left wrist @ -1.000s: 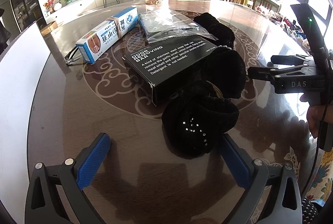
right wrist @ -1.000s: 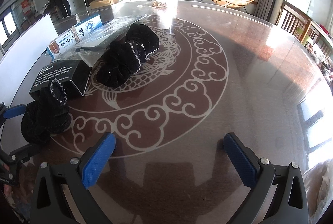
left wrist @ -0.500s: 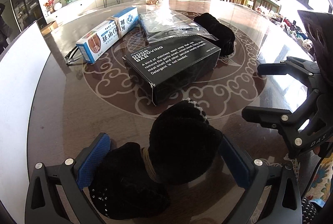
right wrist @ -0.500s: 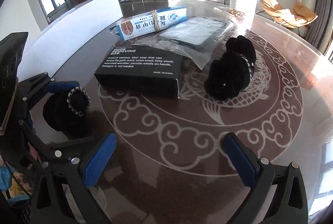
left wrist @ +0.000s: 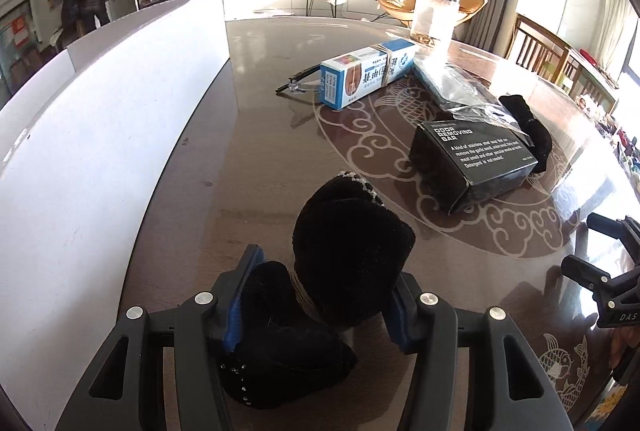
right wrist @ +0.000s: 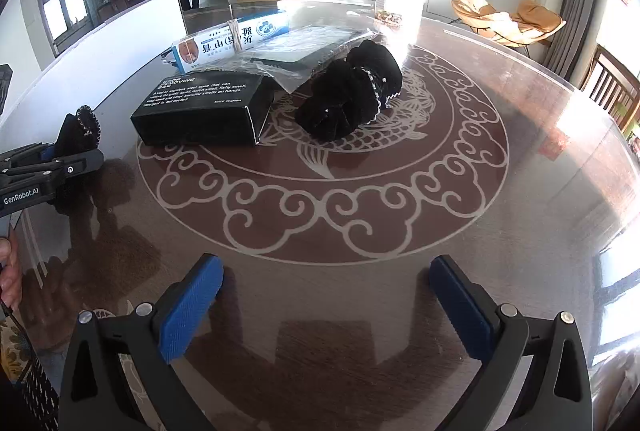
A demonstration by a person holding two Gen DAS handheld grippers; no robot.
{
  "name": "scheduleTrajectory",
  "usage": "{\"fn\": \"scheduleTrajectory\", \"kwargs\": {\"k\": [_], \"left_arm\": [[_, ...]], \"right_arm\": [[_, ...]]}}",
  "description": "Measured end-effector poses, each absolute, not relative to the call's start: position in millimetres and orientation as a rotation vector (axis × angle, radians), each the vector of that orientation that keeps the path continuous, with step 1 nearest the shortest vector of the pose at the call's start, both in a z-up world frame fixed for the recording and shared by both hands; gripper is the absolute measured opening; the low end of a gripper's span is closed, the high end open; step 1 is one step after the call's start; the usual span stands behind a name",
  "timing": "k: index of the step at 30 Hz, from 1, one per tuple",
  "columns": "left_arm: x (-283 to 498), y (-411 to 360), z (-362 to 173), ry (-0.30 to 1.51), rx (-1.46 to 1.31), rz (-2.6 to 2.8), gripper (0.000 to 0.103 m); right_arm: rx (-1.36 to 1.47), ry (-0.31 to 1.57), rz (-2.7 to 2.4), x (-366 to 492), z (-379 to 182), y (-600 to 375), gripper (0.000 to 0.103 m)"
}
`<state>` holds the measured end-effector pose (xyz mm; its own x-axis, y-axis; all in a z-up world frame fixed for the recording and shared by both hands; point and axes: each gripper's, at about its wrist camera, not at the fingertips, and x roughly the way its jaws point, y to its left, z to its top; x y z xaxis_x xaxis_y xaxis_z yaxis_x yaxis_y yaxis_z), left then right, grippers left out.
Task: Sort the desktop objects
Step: 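Close the right tool on the black ODOR REMOVING BAR box while the left tool holds the black items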
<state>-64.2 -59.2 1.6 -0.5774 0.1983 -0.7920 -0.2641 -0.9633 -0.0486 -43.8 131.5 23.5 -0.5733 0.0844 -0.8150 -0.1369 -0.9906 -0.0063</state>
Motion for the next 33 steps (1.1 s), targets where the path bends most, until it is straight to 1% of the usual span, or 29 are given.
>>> {"fn": "scheduleTrajectory", "kwargs": {"k": [3, 6, 10, 11, 14, 16, 19, 20, 22, 23, 26, 28, 30, 31, 33], "left_arm": [[-66, -50, 0, 0.196, -1.29, 2.605, 0.056], [-68, -53, -1, 0.166, -1.289, 2.596, 0.056], [-67, -54, -1, 0.173, -1.288, 2.595, 0.056], [-67, -54, -1, 0.173, -1.288, 2.595, 0.056], [-67, -54, -1, 0.172, -1.288, 2.595, 0.056], [-67, -54, -1, 0.174, -1.288, 2.595, 0.056], [-66, -55, 0, 0.176, -1.288, 2.593, 0.057], [-66, -55, 0, 0.176, -1.287, 2.593, 0.057], [-65, -55, -1, 0.176, -1.287, 2.592, 0.057], [-65, -55, -1, 0.176, -1.287, 2.592, 0.057], [-64, -55, -1, 0.175, -1.287, 2.59, 0.057], [-64, -54, -1, 0.175, -1.286, 2.588, 0.057], [-64, -53, -1, 0.185, -1.287, 2.587, 0.059], [-65, -52, -1, 0.186, -1.288, 2.587, 0.06], [-65, -52, -1, 0.188, -1.289, 2.587, 0.06]], "right_arm": [[-1.371, 0.11, 2.656, -44, 23, 132, 0.103], [-1.343, 0.183, 2.645, -59, 23, 122, 0.103], [-1.356, 0.438, 2.818, -98, 31, 103, 0.103], [-1.347, 0.449, 2.835, -109, 33, 98, 0.103], [-1.323, 0.329, 2.89, -137, 42, 76, 0.103], [-1.381, 0.241, 2.865, -158, 40, 65, 0.103], [-1.545, 0.167, 2.775, -185, 24, 56, 0.103], [-1.529, 0.086, 2.776, -188, 23, 50, 0.103], [-1.539, 0.016, 2.752, -195, 20, 44, 0.103], [-1.524, 0.034, 2.756, -195, 20, 44, 0.102], [-1.461, 0.17, 2.783, -183, 26, 55, 0.089], [-1.522, 0.317, 2.841, -170, 30, 61, 0.089], [-1.643, 0.489, 2.948, -154, 30, 66, 0.092], [-1.689, 0.495, 2.969, -150, 30, 68, 0.093], [-1.708, 0.289, 2.92, -147, 30, 69, 0.1]]}}
